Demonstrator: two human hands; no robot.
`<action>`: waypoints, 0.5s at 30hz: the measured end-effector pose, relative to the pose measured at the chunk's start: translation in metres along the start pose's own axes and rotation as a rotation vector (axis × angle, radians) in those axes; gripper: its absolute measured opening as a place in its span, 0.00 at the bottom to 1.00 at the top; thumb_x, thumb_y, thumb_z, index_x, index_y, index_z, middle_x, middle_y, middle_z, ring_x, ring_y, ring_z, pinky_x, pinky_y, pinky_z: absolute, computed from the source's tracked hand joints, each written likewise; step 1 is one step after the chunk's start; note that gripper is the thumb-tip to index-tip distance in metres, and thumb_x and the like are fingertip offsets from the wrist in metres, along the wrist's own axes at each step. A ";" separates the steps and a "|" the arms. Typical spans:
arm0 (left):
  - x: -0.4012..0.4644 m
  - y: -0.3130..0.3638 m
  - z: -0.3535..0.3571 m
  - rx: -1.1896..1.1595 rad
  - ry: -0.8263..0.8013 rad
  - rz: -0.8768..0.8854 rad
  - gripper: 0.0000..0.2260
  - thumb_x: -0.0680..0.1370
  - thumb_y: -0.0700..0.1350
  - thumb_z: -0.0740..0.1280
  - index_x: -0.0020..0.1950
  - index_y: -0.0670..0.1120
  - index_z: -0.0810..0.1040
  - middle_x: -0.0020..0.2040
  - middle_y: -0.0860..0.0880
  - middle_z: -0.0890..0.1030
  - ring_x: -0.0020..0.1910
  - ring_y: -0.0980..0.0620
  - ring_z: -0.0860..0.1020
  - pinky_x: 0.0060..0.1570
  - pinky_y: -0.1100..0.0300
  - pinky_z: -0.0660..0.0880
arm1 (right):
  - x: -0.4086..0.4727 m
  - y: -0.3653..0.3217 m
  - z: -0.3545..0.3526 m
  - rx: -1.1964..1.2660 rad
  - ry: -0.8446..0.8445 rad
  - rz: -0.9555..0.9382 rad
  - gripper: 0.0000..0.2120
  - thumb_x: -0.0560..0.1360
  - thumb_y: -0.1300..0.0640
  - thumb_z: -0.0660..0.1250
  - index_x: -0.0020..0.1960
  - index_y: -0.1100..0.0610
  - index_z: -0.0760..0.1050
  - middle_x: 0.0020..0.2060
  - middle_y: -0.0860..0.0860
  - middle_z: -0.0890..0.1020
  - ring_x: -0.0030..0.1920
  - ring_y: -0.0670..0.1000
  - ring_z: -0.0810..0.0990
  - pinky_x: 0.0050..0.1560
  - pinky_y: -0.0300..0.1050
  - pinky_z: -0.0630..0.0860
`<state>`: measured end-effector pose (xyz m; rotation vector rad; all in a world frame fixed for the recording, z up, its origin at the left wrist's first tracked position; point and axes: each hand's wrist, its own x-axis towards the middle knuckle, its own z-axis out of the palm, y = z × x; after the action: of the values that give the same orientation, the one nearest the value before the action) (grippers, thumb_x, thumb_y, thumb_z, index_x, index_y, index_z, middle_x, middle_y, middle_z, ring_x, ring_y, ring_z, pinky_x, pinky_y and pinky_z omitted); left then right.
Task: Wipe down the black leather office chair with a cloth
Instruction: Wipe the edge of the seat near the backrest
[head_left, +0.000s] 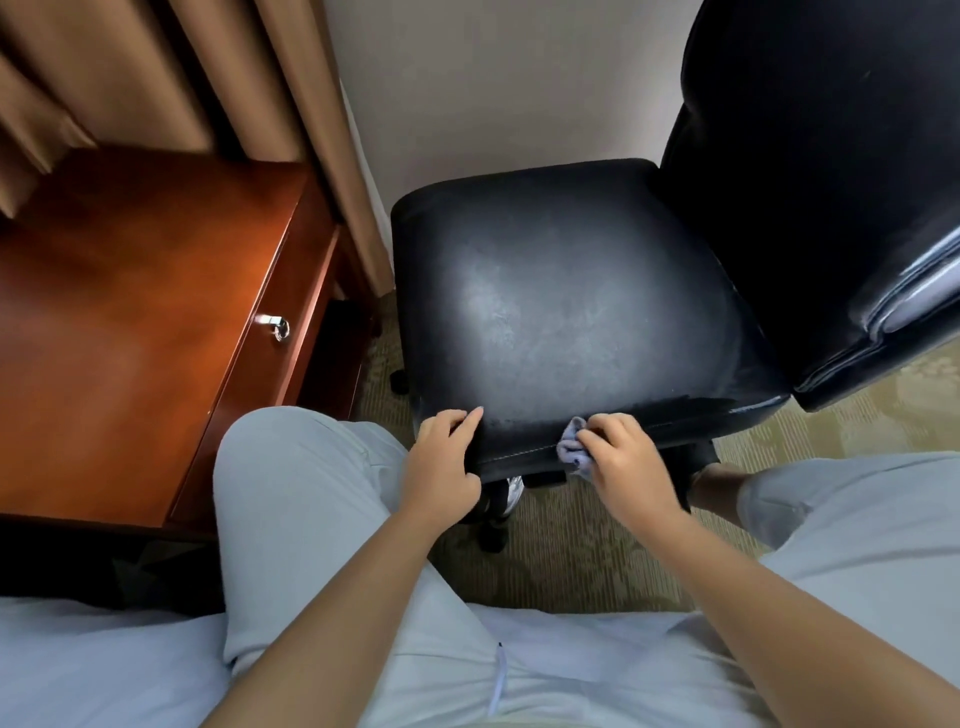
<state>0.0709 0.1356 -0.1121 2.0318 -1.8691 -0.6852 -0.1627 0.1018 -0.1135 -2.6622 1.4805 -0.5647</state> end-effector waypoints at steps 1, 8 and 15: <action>-0.001 0.004 0.003 0.087 -0.006 0.021 0.34 0.73 0.40 0.67 0.77 0.52 0.58 0.72 0.50 0.62 0.71 0.50 0.60 0.64 0.58 0.69 | 0.003 -0.012 0.007 0.033 -0.003 -0.030 0.16 0.62 0.65 0.78 0.48 0.65 0.81 0.46 0.57 0.81 0.47 0.57 0.77 0.46 0.48 0.77; -0.003 0.018 0.025 0.332 0.097 0.031 0.34 0.68 0.51 0.77 0.72 0.51 0.69 0.69 0.42 0.70 0.66 0.40 0.69 0.60 0.48 0.72 | 0.012 -0.026 0.010 0.086 -0.056 -0.029 0.18 0.59 0.61 0.78 0.48 0.62 0.81 0.46 0.54 0.81 0.46 0.54 0.78 0.44 0.45 0.76; -0.002 0.035 0.034 0.422 0.114 0.058 0.35 0.67 0.44 0.78 0.71 0.50 0.69 0.72 0.43 0.67 0.71 0.40 0.65 0.62 0.37 0.69 | 0.005 -0.003 0.004 0.112 0.082 0.310 0.10 0.65 0.69 0.71 0.47 0.66 0.79 0.44 0.57 0.79 0.45 0.58 0.77 0.39 0.45 0.75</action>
<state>0.0229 0.1369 -0.1220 2.1909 -2.1323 -0.1599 -0.1564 0.0984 -0.1152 -2.2886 1.7793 -0.7127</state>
